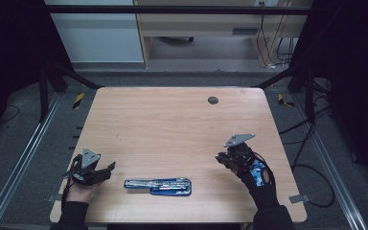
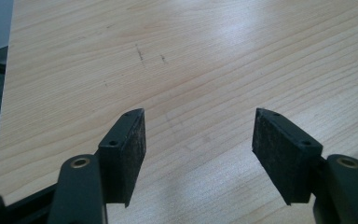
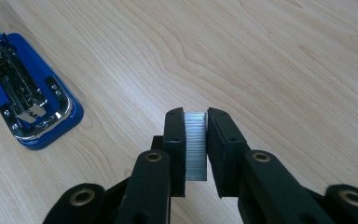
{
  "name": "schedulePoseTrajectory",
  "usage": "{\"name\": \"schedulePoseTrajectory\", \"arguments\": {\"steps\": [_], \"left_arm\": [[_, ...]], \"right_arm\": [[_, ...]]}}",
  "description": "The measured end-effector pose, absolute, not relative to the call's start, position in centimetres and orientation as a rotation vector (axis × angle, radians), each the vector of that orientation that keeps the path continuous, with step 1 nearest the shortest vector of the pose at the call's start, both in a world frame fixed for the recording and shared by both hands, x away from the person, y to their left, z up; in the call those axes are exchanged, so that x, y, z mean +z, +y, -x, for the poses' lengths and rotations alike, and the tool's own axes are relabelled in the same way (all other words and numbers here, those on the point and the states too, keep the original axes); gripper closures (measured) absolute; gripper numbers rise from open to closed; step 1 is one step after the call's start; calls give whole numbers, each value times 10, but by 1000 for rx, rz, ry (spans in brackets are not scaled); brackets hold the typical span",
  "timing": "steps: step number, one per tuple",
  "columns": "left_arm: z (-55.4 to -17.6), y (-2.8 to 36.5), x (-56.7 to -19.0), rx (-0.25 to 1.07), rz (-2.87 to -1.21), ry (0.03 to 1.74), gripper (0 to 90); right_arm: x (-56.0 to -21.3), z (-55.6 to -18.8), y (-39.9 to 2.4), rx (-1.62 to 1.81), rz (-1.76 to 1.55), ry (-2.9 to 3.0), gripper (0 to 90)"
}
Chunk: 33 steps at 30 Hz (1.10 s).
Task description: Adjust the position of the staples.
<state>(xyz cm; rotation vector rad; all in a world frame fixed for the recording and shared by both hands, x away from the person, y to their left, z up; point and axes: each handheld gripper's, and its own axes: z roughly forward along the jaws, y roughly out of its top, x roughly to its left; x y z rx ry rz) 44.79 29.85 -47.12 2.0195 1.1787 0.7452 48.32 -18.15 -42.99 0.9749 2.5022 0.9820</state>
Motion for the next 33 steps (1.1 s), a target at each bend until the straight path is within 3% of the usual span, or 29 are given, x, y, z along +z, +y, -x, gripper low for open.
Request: {"name": "schedulePoseTrajectory", "arguments": {"steps": [33], "left_arm": [[-450,296,-472,744,-2029,1191,349]], "right_arm": [[-403,-482,-152,1062,-633,2670,781]]}}
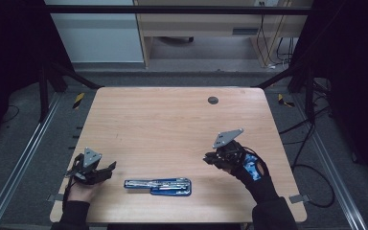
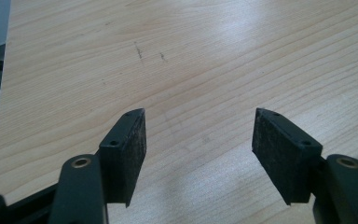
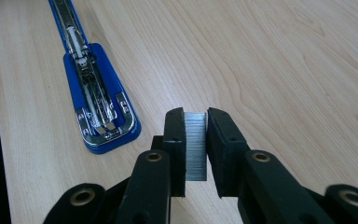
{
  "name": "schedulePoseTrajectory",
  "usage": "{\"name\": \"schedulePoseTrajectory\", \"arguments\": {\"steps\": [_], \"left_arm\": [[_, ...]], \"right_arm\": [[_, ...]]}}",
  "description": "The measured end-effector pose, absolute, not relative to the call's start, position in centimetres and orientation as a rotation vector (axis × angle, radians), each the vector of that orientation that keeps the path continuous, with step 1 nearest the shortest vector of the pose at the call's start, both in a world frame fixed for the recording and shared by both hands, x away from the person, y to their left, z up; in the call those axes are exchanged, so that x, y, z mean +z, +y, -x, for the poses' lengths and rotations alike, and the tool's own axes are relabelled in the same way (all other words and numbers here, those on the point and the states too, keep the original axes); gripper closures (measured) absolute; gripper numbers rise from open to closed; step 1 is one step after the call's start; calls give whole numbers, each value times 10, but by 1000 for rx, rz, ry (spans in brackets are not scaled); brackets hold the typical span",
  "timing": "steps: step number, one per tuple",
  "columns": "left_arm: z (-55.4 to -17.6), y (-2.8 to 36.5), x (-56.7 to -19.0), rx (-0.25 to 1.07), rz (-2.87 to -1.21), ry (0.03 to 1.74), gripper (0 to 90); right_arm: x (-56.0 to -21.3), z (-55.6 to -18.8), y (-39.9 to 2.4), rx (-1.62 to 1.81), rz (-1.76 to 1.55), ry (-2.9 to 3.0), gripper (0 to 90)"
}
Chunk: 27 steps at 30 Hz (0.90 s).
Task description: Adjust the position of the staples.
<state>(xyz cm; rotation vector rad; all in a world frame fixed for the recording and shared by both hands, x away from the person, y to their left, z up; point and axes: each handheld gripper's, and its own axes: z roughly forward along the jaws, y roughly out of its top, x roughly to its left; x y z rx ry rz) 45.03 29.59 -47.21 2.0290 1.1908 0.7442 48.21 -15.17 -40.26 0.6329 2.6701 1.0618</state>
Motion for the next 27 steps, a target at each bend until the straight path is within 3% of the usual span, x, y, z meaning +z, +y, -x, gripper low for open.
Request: {"name": "schedulePoseTrajectory", "arguments": {"steps": [27], "left_arm": [[-449,297,-471,746,-2027,1185,349]], "right_arm": [[-393,-480,-114,984,-333,2840,781]]}}
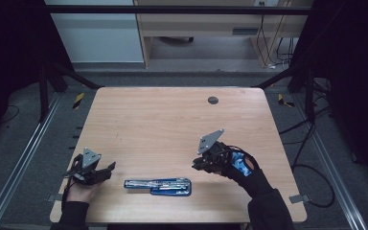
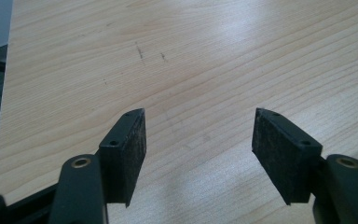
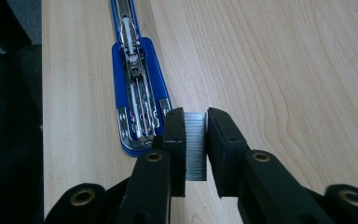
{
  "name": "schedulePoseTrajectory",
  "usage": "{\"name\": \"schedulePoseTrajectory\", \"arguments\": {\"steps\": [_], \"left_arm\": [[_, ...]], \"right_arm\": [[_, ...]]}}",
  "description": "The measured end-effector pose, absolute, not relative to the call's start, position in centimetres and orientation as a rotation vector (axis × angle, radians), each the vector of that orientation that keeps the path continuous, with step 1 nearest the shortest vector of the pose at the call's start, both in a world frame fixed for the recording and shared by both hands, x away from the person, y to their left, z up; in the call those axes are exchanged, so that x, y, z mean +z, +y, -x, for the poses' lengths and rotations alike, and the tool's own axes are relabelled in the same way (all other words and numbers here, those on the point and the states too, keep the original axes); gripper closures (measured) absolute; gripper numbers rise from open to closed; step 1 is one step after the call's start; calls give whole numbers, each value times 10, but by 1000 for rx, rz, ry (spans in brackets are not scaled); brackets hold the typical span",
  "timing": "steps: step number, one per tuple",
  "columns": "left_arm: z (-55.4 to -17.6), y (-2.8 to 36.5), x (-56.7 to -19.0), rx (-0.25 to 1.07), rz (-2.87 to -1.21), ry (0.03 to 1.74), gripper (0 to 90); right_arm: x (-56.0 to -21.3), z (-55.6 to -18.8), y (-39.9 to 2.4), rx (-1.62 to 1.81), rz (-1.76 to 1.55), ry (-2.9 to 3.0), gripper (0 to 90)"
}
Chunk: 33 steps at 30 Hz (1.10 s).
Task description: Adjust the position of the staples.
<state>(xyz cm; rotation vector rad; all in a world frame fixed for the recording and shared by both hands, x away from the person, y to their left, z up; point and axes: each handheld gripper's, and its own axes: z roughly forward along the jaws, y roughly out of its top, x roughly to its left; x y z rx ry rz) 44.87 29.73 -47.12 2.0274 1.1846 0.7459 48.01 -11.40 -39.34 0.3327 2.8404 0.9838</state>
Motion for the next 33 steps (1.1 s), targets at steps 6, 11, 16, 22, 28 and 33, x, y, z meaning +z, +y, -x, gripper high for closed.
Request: {"name": "schedulePoseTrajectory", "arguments": {"steps": [6,11,16,22,28,33], "left_arm": [[-449,297,-472,738,-2034,1182,349],[-449,298,-472,741,-2027,1182,349],[-448,297,-471,746,-2030,1182,349],[-449,297,-471,747,-2032,1184,349],[-449,297,-472,744,-2034,1185,349],[-449,296,-472,745,-2036,1185,350]], "right_arm": [[-390,-478,-110,984,-292,2847,781],[-388,-477,-105,972,-257,2864,781],[-390,-477,-99,960,-218,2883,781],[-391,-475,-96,946,-188,2902,782],[-391,-474,-92,912,-146,2922,781],[-393,-474,-86,906,-113,2940,782]]}}
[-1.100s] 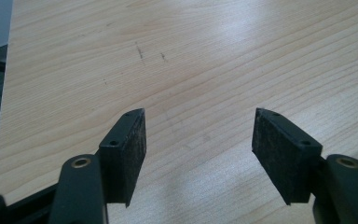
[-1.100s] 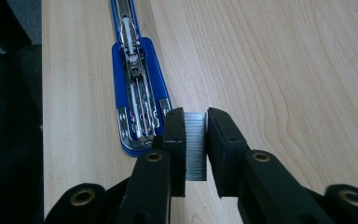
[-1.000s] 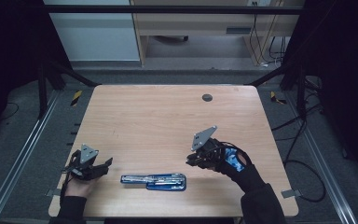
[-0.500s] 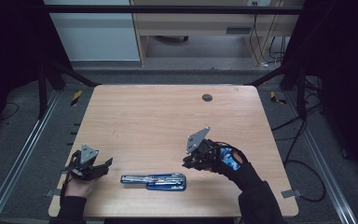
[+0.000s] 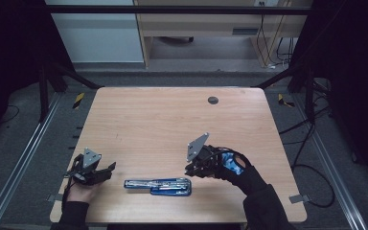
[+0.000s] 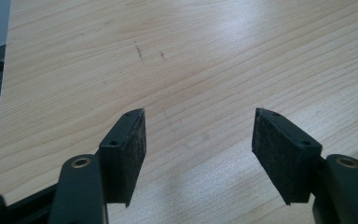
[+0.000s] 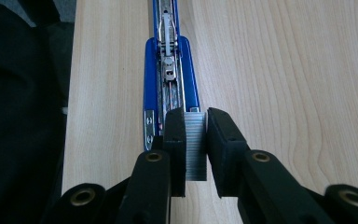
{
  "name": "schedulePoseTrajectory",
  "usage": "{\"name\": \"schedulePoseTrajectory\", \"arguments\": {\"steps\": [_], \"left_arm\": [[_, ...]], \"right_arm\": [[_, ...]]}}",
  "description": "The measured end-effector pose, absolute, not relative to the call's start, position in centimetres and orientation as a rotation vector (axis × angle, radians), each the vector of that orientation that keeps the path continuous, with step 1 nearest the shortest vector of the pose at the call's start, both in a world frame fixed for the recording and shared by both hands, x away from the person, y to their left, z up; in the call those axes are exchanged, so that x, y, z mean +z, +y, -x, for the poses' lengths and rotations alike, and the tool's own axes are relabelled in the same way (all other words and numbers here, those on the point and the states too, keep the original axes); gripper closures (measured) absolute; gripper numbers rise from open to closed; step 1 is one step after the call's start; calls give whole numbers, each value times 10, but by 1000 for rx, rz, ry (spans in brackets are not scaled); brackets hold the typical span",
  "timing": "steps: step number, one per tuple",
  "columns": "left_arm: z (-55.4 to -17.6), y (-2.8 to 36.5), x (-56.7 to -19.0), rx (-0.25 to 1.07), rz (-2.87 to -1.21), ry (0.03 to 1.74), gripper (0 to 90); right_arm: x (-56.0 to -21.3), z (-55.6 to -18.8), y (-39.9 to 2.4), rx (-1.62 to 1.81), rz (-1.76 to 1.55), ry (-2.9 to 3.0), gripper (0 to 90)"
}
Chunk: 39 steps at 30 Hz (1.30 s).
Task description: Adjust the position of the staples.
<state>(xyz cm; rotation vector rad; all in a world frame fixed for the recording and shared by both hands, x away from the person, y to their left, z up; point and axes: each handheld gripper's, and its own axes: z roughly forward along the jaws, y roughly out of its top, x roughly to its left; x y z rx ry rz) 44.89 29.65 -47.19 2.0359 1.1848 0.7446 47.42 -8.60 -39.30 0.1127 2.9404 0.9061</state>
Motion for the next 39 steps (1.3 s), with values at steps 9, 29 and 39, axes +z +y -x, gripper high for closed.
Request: {"name": "schedulePoseTrajectory", "arguments": {"steps": [9,29,39], "left_arm": [[-449,296,-472,744,-2036,1187,351],[-449,296,-472,743,-2038,1185,350],[-449,296,-472,743,-2039,1185,350]], "right_arm": [[-395,-475,-77,916,-72,2957,781],[-409,-475,-60,934,-41,2979,782],[-414,-473,-58,924,-41,2985,782]]}}
